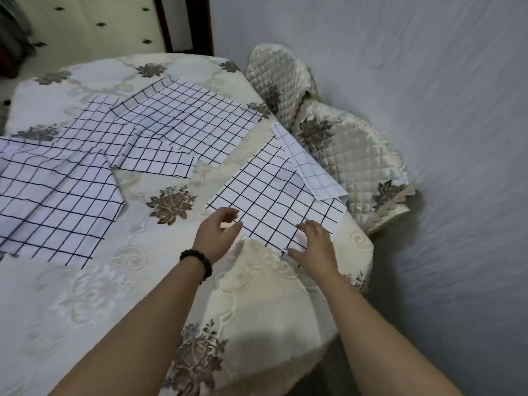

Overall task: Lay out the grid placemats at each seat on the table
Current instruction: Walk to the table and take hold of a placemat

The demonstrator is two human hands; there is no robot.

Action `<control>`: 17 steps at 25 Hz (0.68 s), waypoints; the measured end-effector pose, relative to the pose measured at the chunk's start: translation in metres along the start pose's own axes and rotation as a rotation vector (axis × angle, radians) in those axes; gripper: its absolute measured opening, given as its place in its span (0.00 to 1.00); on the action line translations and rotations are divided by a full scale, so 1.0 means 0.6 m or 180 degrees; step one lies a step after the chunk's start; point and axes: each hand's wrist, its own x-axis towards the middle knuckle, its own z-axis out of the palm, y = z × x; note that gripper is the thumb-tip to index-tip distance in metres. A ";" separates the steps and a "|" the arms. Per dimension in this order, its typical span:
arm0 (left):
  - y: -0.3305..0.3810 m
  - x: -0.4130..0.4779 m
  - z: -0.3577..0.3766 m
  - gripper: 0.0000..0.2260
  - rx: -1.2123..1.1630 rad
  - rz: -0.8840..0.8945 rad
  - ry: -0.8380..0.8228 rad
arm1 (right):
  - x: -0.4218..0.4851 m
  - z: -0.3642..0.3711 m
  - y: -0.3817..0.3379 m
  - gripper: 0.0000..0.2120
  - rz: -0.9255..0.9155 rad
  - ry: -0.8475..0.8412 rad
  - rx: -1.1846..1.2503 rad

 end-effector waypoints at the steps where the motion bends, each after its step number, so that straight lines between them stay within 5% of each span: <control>1: -0.001 0.007 0.020 0.17 0.0462 0.0160 -0.0194 | 0.001 0.004 0.017 0.35 -0.0024 -0.0216 -0.0205; 5: -0.015 0.027 0.084 0.31 0.1612 0.0604 -0.0859 | 0.001 0.023 0.064 0.42 -0.0121 -0.0740 -0.0912; 11: -0.038 0.033 0.156 0.35 0.1947 0.0889 -0.1198 | 0.010 0.038 0.079 0.24 -0.0261 -0.0237 -0.0727; 14: -0.047 0.027 0.182 0.31 0.2020 0.0881 -0.1168 | 0.017 0.034 0.076 0.12 -0.0254 0.0074 -0.0443; 17: -0.040 0.029 0.192 0.12 0.1876 0.1132 -0.0499 | 0.028 0.018 0.066 0.08 -0.0392 0.0369 0.0072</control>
